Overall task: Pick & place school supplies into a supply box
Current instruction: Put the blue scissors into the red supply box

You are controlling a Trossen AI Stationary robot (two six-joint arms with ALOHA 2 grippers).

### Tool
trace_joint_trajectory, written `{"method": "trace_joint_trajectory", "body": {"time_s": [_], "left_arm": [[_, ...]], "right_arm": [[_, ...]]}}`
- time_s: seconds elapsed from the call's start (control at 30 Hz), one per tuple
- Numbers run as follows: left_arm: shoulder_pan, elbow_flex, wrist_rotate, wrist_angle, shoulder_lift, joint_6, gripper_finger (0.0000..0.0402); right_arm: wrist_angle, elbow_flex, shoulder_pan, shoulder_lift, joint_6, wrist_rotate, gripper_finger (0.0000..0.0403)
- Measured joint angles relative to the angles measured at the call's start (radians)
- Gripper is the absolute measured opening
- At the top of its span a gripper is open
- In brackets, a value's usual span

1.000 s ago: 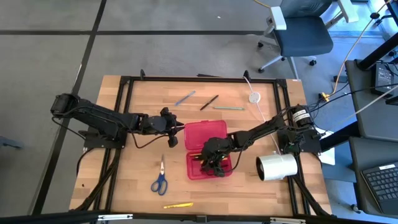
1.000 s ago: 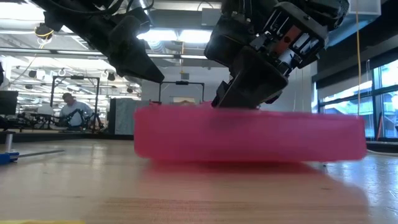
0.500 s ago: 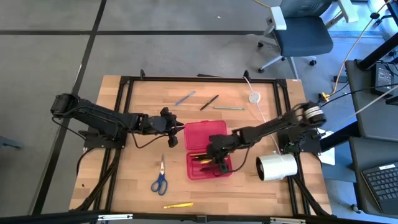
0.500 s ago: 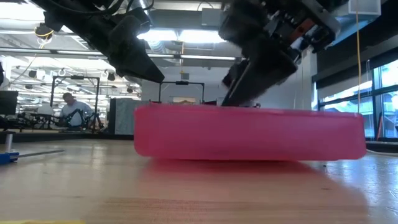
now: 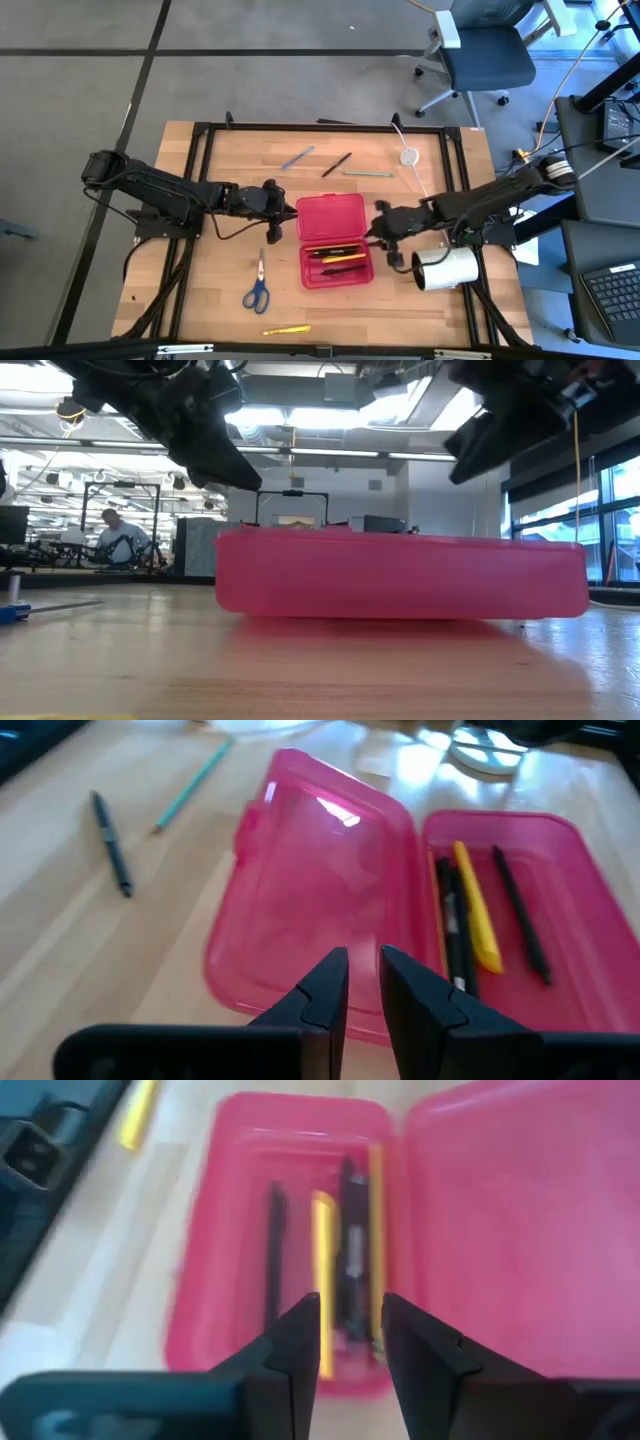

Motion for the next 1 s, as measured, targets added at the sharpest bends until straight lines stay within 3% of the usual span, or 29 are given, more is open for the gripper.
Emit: {"method": "trace_joint_trajectory", "body": {"time_s": [0.13,0.37,0.7,0.87,1.0], "left_arm": [[-0.006,0.017,0.020,-0.003,-0.002,0.001,0.0049],[-0.113,0.107,0.013,-0.007,-0.006,0.104,0.0029],[-0.308,0.185,-0.127,-0.029,0.047,-0.018,0.0002],[-0.372,0.200,-0.115,0.069,0.099,-0.078,0.0003],[-0.396,0.200,-0.074,0.096,0.110,-0.017,0.0002]], "right_arm": [[0.002,-0.088,-0.001,-0.123,0.051,0.118,0.0114],[0.029,-0.147,-0.001,-0.261,0.046,0.143,0.0114],[0.054,-0.214,-0.002,-0.274,0.051,0.266,0.0114],[0.102,-0.240,-0.002,-0.274,0.042,0.265,0.0114],[0.138,-0.240,-0.002,-0.274,-0.007,0.266,0.0114]]}}
